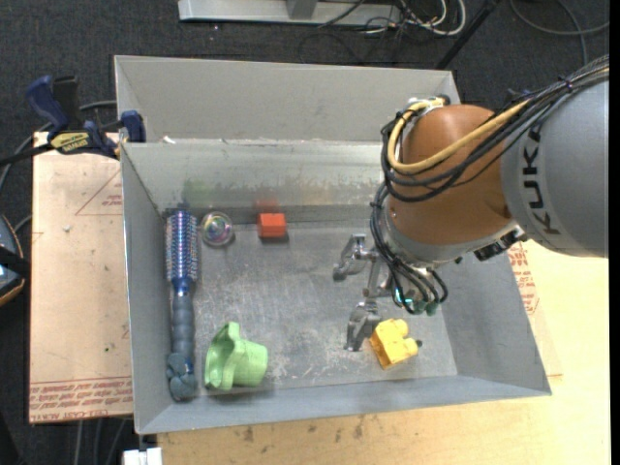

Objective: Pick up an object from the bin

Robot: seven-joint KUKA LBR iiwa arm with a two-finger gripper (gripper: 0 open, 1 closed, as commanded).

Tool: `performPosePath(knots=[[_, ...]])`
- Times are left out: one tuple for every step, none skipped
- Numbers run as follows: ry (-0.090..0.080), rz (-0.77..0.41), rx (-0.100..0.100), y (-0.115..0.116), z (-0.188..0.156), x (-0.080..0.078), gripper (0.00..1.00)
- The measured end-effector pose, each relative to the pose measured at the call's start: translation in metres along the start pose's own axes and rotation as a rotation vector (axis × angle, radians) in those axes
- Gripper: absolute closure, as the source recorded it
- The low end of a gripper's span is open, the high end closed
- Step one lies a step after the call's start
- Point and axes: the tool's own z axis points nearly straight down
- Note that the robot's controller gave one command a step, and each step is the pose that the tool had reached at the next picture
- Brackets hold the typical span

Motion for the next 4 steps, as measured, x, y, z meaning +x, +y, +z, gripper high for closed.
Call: performPosePath(knots=[[-0.016, -0.152, -0.001, 0.076, 0.13, 0.011, 0.0], [-0.012, -0.187, -0.004, 0.149, 0.112, 0.018, 0.0], [-0.012, -0.293, 0.0, 0.169, 0.105, 0.023, 0.0], [-0.038, -0.468, 0.004, 0.166, 0.135, 0.012, 0.0]])
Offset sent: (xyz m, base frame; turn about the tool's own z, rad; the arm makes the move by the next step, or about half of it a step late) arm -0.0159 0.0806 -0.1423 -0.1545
